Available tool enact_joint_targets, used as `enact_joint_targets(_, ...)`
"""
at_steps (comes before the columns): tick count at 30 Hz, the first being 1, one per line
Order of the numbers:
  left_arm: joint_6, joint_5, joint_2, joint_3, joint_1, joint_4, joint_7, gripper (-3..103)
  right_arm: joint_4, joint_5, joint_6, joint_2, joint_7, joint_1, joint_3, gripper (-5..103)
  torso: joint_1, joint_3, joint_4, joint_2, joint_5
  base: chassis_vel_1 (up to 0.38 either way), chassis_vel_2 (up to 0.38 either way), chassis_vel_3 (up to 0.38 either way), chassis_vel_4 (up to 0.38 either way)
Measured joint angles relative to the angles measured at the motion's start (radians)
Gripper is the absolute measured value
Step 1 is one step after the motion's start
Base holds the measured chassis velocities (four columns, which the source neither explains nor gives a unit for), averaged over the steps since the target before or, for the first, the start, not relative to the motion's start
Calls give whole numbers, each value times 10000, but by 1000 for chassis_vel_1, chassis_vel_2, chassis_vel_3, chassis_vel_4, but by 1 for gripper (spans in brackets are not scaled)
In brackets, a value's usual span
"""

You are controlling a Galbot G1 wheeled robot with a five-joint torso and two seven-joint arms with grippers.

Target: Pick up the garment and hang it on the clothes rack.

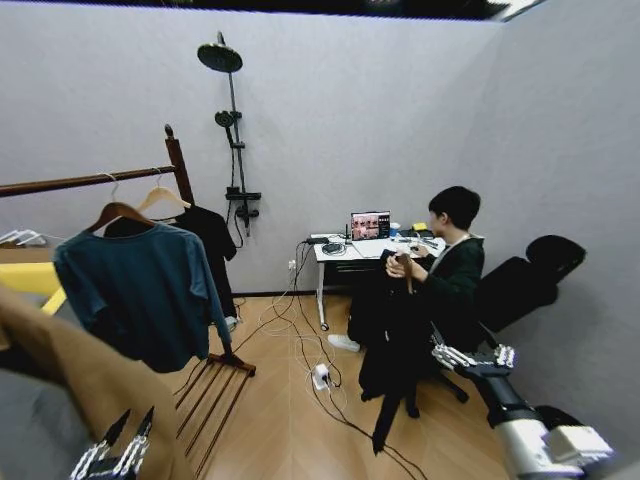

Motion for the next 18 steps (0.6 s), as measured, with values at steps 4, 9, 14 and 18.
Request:
enact_joint_targets(4, 0, 0, 0, 0, 0, 0, -2, 46, -90, 29, 110, -18, 167, 103, 85, 100, 2, 1, 3, -1, 2, -270, 261, 277, -279)
enact_joint_targets(9, 0, 0, 0, 0, -1, 0, -3, 46, -287, 242, -152, -177, 428, 303, 456, 100, 14, 4, 0, -6, 0, -200, 183, 154, -168)
enact_joint_targets(14, 0, 0, 0, 0, 0, 0, -2, 46, -587, 291, -660, -331, 666, 653, 312, 100, -9, -3, 1, 3, 3, -6, 23, 5, 2)
enact_joint_targets(18, 0, 0, 0, 0, 0, 0, -1, 46, -677, 453, -1076, -395, 828, 789, 286, 100, -13, -3, -1, 5, 3, 63, -79, -58, 67)
